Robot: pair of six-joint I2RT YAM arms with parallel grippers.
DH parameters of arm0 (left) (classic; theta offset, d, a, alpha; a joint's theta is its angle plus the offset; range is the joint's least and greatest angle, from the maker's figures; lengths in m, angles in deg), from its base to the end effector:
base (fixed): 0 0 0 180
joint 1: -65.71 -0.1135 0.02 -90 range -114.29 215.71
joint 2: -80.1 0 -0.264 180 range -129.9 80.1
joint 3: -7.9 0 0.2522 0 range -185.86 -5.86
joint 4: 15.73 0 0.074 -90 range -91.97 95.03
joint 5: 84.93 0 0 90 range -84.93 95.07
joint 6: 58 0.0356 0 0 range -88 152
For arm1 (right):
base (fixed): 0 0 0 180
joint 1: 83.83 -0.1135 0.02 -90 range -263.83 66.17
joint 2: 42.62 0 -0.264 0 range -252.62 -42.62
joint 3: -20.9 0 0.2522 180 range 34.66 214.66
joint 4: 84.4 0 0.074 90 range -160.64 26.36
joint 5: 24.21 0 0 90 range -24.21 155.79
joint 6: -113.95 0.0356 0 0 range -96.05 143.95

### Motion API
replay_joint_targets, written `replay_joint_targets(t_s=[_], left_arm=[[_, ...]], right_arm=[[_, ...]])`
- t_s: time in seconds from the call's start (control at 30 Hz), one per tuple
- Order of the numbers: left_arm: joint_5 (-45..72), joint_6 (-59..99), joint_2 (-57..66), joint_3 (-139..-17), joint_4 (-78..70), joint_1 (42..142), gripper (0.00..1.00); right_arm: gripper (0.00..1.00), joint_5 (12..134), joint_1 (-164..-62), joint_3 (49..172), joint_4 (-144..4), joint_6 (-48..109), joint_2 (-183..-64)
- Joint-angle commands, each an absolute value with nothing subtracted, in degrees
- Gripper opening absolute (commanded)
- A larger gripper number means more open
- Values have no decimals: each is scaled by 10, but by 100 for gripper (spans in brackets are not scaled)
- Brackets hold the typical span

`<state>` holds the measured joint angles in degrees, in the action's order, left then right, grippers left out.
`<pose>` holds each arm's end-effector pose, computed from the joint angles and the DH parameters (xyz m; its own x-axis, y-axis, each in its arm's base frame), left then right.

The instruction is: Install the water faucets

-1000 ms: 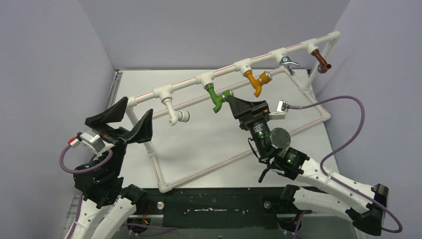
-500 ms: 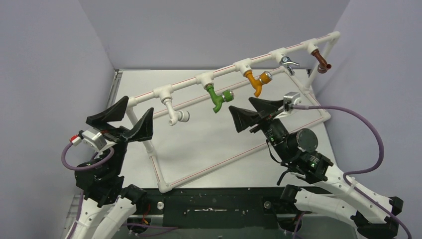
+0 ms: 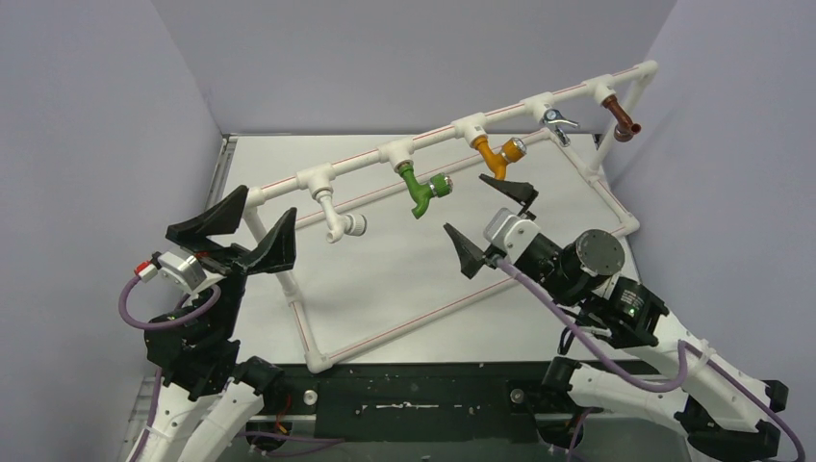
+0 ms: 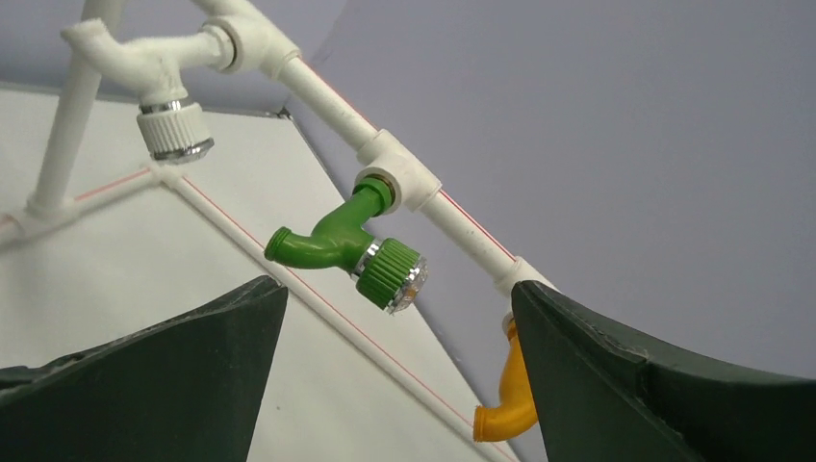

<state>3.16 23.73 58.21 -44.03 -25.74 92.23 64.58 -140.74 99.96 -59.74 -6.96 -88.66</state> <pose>0.0696 -0.0334 0.4087 0.5089 -0.4146 -0.7544 0.5018 0.8549 -0.1313 0.0861 0.1308 0.4569 0.4925 -0.1849 -0.8504 -0.6681 0.5459 -0.5056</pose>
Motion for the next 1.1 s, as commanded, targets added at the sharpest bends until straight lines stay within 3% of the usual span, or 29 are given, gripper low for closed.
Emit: replay_joint_targets(t_s=[0.0,0.4,0.57,1.07], left_arm=[[27,244,580,-449,-268,920,94],[24,247,582,-450,-267,921,94],[23,248,582,-450,-266,921,94],[18,253,585,-449,-265,927,94]], right_arm=[[91,692,-1405,1027,-538,-254,-897],[89,661,-1417,1026,-528,-493,-928],[89,572,-1466,1012,-549,-562,-957],[86,420,-1514,914,-803,-739,-1035]])
